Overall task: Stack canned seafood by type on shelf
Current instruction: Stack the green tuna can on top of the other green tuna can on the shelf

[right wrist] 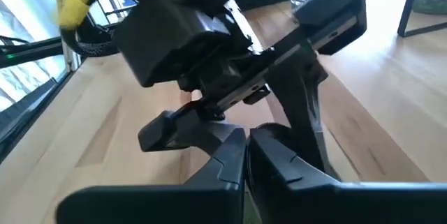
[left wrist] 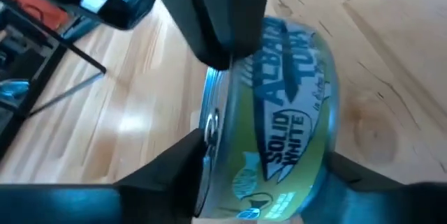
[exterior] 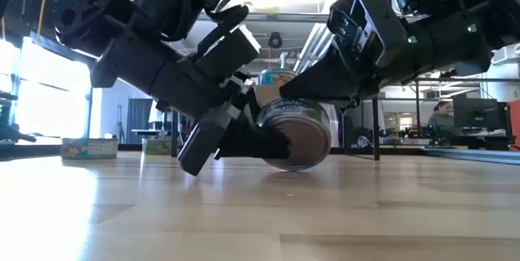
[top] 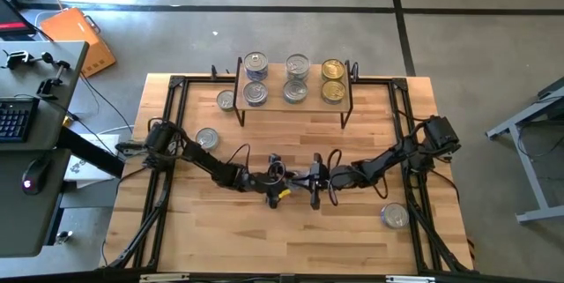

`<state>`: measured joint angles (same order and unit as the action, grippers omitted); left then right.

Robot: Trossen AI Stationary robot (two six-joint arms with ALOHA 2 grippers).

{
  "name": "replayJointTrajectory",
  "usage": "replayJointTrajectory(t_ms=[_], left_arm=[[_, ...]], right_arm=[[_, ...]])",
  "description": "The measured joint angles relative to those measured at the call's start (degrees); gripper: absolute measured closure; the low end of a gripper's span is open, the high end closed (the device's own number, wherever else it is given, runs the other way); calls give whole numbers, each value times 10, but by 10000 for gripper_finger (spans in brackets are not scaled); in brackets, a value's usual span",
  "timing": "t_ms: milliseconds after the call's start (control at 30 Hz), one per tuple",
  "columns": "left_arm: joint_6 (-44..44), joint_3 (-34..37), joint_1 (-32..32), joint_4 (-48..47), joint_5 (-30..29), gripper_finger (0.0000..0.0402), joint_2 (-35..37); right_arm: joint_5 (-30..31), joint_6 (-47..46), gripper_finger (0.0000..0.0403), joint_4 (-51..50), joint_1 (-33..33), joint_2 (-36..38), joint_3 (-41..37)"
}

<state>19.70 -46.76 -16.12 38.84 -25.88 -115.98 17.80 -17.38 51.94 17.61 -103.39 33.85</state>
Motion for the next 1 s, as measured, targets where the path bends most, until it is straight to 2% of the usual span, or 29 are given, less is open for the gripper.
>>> replayJointTrajectory(t_ms=[133,267,367,500,600,733,900,1000], left_arm=[[-17,0,0,-8,0,276,0],[-32,0,0,-9,4,281,0],[-39,0,-1,-12,8,281,0],[-48,0,-1,-13,8,271,0],[-47,0,-1,-13,10,261,0],[-59,1,-2,-18,13,263,-2],[-62,1,-1,-16,14,267,-2],[-65,1,-2,-17,12,262,-2]], right_arm=[[2,27,347,15,-2,0,0],[-19,129,284,-3,-1,19,0],[-6,225,244,-71,13,57,4],[35,236,210,-205,22,80,39],[-4,250,197,-299,19,75,78],[8,256,190,-384,15,52,123],[8,296,201,-394,11,16,153],[12,301,228,-395,11,4,162]])
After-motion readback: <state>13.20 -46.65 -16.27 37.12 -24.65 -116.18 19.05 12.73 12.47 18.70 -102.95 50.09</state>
